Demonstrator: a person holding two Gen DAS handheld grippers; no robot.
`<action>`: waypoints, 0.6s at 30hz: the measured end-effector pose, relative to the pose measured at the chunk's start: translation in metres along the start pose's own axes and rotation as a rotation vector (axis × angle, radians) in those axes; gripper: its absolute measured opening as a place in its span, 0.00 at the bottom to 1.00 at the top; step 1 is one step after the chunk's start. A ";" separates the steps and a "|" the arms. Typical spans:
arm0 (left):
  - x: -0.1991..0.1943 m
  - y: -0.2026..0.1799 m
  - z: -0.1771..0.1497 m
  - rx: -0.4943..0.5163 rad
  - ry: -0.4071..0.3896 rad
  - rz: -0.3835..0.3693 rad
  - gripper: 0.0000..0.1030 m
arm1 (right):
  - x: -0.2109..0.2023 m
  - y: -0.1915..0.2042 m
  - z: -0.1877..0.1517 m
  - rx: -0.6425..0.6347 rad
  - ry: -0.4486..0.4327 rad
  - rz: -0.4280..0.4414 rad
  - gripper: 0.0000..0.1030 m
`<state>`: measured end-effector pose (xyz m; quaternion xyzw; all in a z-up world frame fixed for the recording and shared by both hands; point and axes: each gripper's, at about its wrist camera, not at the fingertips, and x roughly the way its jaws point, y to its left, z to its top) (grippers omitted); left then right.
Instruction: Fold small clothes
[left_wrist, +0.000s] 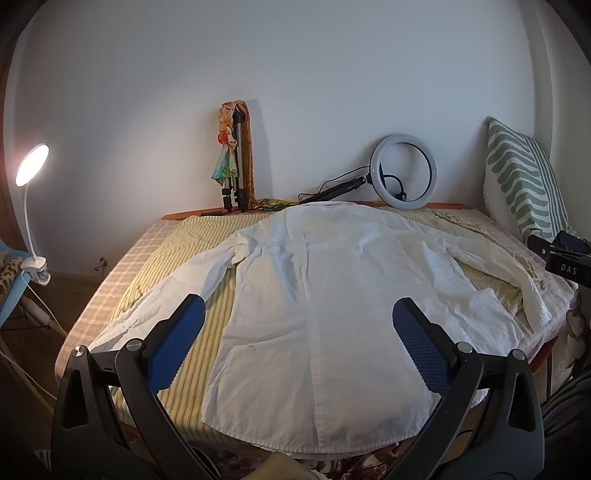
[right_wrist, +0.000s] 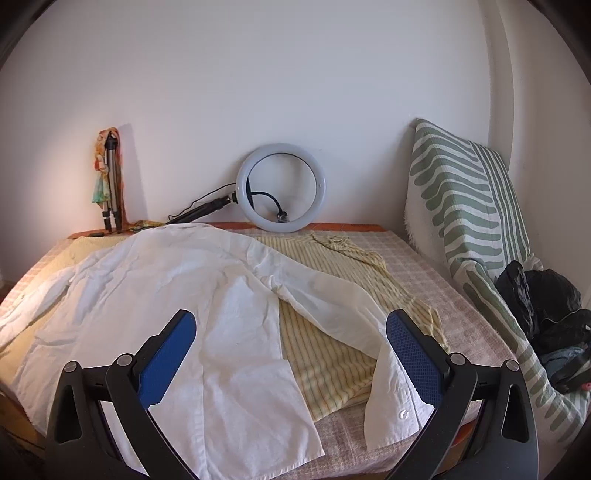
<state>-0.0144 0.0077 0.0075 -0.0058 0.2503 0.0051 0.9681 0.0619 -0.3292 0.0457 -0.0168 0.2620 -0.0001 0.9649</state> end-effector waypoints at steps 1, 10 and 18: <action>0.000 0.000 0.001 0.000 0.002 -0.002 1.00 | 0.000 0.000 0.000 0.002 0.001 0.001 1.00; -0.001 -0.002 -0.003 0.002 -0.001 -0.001 1.00 | 0.004 0.002 -0.002 0.011 0.015 0.014 1.00; -0.001 -0.002 -0.003 0.003 -0.002 0.000 1.00 | 0.005 0.002 -0.002 0.012 0.018 0.019 1.00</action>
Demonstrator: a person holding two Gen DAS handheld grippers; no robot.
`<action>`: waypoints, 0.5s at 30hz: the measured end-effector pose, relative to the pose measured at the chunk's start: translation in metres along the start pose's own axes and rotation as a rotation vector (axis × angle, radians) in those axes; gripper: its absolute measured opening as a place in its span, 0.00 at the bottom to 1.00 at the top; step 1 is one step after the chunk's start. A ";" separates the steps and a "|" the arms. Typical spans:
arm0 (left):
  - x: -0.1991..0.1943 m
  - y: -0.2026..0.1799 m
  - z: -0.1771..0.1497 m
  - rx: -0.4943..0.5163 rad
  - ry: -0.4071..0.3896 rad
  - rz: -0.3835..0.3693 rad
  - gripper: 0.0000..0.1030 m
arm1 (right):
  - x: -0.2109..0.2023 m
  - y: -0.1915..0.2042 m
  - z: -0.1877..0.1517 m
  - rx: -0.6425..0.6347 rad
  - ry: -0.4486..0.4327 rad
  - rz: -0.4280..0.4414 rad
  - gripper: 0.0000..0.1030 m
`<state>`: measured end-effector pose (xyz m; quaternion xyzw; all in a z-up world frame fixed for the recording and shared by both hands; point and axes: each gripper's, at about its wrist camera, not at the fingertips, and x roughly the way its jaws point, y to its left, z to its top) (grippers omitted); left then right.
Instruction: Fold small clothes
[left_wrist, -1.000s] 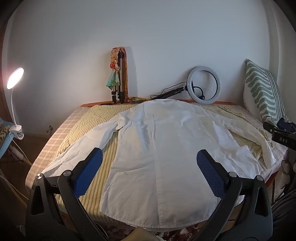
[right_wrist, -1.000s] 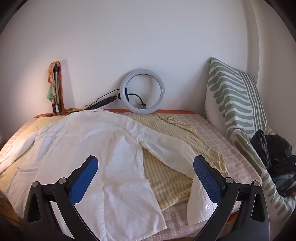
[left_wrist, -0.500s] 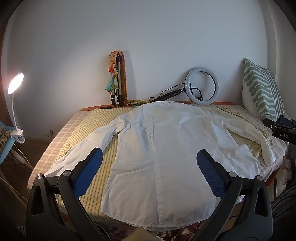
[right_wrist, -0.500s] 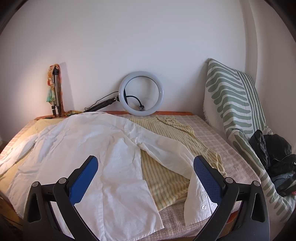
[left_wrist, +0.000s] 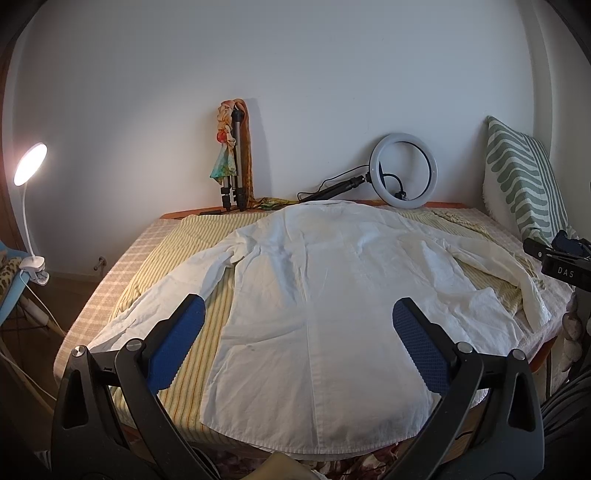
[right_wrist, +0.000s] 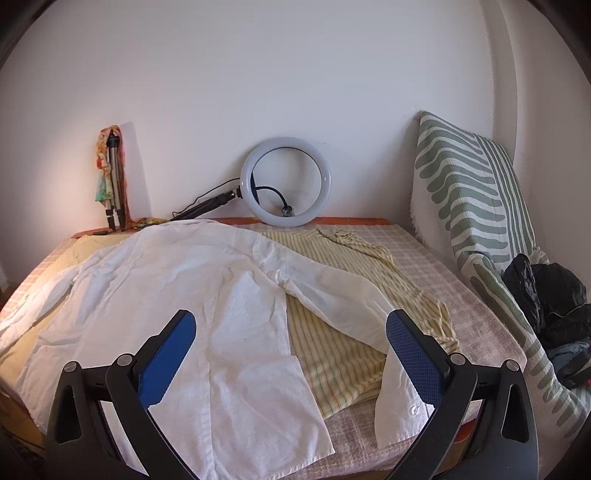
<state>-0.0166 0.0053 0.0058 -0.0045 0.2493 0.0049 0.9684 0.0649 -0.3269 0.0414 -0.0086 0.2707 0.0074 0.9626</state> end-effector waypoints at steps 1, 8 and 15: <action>0.000 0.000 0.000 0.000 0.001 0.000 1.00 | 0.000 0.000 0.000 -0.001 0.001 0.001 1.00; 0.000 0.001 0.001 0.001 0.000 -0.001 1.00 | 0.002 0.001 0.000 0.002 0.005 0.006 1.00; 0.000 0.000 0.001 0.000 0.001 -0.001 1.00 | 0.002 0.000 0.000 0.003 0.006 0.010 1.00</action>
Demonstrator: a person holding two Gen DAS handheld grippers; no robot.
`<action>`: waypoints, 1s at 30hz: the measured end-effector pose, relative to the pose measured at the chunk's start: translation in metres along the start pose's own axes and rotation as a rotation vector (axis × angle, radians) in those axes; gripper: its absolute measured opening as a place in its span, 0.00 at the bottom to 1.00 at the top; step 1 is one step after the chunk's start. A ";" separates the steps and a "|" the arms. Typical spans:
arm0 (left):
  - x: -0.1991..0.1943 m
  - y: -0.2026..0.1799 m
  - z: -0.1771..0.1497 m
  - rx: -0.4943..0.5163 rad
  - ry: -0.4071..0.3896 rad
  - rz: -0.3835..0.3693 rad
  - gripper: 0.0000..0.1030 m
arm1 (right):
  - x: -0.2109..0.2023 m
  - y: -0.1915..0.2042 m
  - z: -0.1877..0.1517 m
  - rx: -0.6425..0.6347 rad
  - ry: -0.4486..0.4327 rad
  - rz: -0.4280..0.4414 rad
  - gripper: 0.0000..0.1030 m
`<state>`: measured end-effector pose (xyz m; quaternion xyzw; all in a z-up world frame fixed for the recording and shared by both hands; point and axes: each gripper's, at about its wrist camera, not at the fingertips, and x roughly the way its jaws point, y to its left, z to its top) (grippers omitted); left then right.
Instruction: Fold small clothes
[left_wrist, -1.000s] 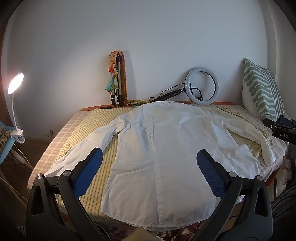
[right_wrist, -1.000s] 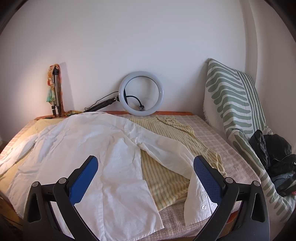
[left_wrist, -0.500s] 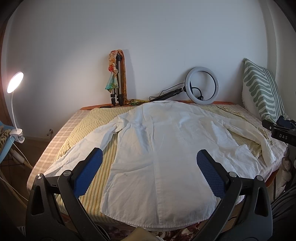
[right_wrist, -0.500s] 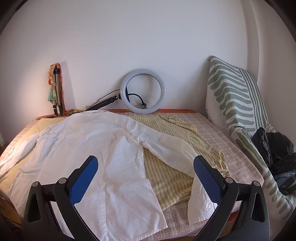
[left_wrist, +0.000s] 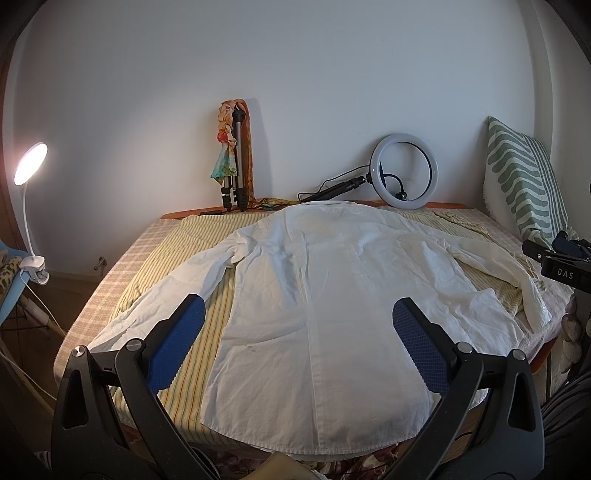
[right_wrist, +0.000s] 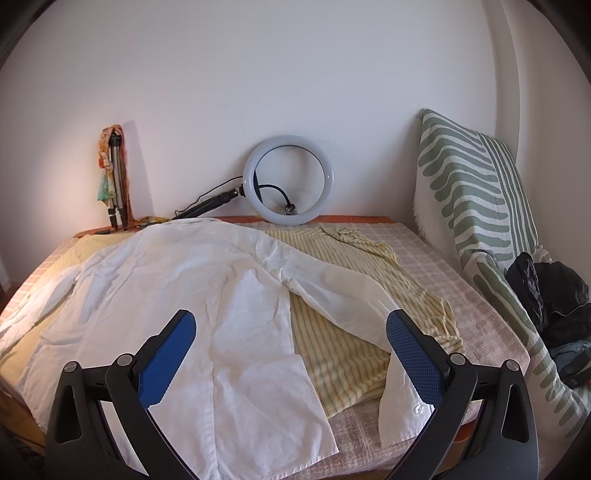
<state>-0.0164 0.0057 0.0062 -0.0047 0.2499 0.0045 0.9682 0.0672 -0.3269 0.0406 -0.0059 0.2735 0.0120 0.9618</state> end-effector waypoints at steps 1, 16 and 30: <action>0.000 0.000 0.000 0.001 0.000 0.001 1.00 | 0.000 0.000 0.000 0.001 0.000 0.001 1.00; 0.000 0.000 0.000 -0.001 0.001 -0.001 1.00 | 0.001 0.001 0.000 0.013 0.005 0.018 1.00; 0.012 0.012 -0.003 0.004 0.026 0.048 1.00 | 0.010 0.014 0.008 -0.031 -0.001 0.042 1.00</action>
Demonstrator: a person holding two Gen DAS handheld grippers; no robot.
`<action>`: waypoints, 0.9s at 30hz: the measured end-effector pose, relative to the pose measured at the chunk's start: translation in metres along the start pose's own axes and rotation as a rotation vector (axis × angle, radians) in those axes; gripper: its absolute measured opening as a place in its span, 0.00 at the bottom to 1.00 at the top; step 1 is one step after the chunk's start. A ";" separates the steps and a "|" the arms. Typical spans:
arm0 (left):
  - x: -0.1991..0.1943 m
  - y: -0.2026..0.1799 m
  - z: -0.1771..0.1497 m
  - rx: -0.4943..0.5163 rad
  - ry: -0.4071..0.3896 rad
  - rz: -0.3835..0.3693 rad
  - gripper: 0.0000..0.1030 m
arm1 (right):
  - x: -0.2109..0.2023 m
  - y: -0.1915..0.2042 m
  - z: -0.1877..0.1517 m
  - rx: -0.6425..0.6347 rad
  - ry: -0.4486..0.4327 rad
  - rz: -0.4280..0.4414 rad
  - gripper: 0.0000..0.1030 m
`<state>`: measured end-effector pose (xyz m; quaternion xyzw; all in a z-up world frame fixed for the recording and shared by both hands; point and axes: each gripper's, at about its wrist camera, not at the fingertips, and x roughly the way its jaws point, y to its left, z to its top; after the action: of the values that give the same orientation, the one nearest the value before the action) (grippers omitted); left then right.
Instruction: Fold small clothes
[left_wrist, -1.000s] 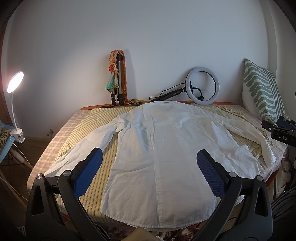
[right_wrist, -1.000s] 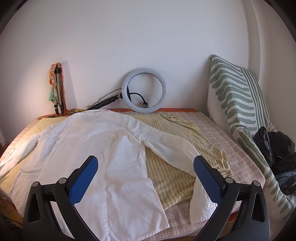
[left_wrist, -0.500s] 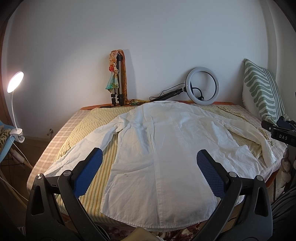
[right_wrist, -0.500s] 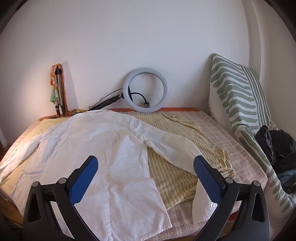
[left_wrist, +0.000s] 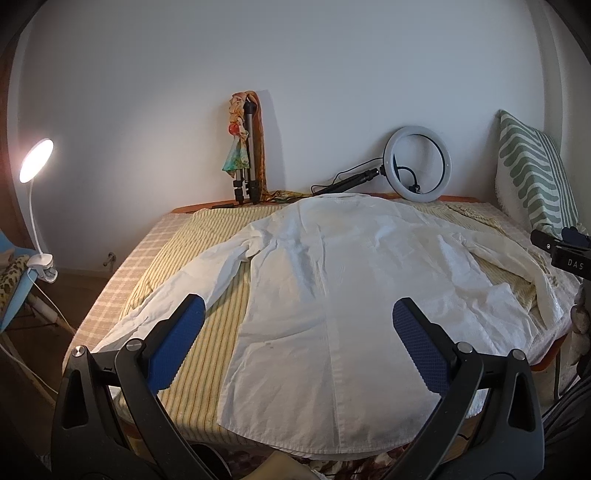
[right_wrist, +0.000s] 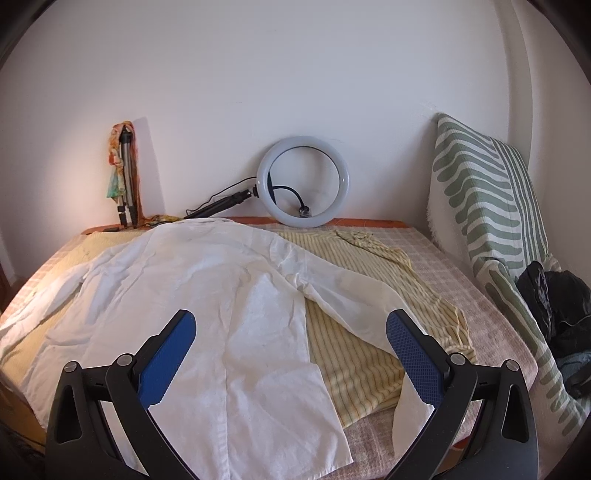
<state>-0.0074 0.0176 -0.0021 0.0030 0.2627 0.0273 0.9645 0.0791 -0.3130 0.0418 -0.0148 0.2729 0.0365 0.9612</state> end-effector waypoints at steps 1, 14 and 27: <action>0.001 0.002 0.001 0.001 -0.001 0.007 1.00 | 0.000 0.002 0.001 -0.004 -0.002 0.002 1.00; 0.049 0.079 0.033 -0.056 0.082 -0.014 0.98 | 0.027 0.057 0.039 -0.140 0.044 0.174 1.00; 0.155 0.225 0.032 -0.193 0.341 -0.054 0.60 | 0.046 0.169 0.104 -0.011 0.168 0.535 1.00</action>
<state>0.1304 0.2510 -0.0480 -0.1013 0.4182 0.0268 0.9023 0.1595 -0.1367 0.1047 0.0496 0.3454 0.2892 0.8914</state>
